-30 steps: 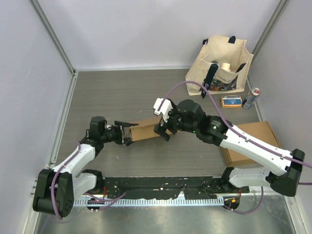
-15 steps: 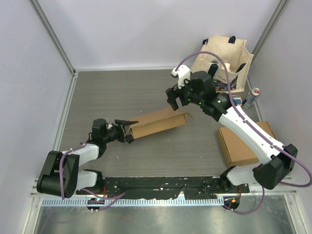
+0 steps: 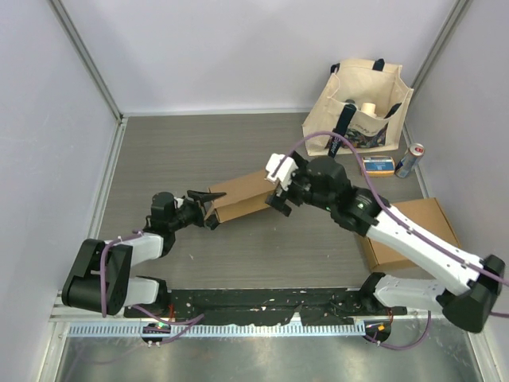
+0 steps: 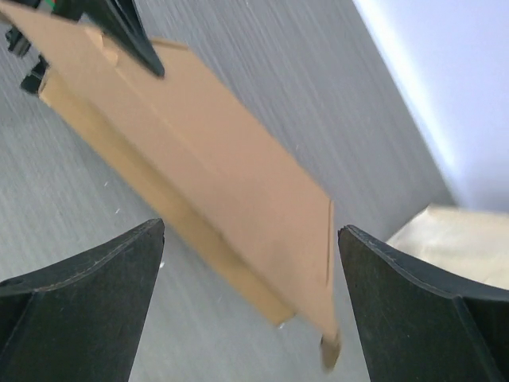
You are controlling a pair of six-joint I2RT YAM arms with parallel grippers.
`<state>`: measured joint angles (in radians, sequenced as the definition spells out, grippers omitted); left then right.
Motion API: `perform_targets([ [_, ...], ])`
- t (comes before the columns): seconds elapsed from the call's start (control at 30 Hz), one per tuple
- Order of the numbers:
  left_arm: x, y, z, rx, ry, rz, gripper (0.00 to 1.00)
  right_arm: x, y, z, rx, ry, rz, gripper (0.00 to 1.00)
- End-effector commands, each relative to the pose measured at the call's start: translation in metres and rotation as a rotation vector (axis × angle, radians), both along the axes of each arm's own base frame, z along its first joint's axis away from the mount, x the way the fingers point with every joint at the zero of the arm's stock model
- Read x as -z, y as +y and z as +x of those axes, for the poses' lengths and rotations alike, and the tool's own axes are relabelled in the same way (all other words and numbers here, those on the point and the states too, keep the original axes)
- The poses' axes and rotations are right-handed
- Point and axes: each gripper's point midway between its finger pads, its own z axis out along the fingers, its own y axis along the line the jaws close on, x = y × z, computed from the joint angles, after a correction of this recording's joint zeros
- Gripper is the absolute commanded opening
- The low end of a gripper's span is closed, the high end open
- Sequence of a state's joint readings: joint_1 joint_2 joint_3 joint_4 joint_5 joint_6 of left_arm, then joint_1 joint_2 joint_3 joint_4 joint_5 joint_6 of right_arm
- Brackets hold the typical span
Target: Fold the paper box
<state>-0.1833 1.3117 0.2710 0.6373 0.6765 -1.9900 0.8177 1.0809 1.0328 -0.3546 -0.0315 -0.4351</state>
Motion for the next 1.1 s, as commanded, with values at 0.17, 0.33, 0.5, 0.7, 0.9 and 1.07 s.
perform_targets([
  [0.17,-0.052,0.007,0.023,-0.150,0.312,-0.363,0.04,-0.001,0.087,-0.014,-0.336,-0.208,-0.205,0.96],
  [0.33,-0.053,0.006,0.021,-0.143,0.310,-0.359,0.04,0.005,0.100,-0.020,-0.392,-0.254,-0.190,0.96],
  [0.5,-0.056,0.005,0.021,-0.134,0.303,-0.357,0.04,0.038,0.098,-0.009,-0.364,-0.334,-0.349,0.96],
  [0.7,-0.057,0.005,0.020,-0.131,0.305,-0.364,0.04,0.051,0.104,0.005,-0.361,-0.459,-0.440,0.96],
  [0.9,-0.057,0.003,0.017,-0.112,0.305,-0.356,0.05,0.059,0.106,0.023,-0.309,-0.543,-0.517,0.95],
  [1.07,-0.055,0.003,0.012,-0.102,0.311,-0.353,0.10,0.061,0.112,0.028,-0.315,-0.558,-0.543,0.79],
])
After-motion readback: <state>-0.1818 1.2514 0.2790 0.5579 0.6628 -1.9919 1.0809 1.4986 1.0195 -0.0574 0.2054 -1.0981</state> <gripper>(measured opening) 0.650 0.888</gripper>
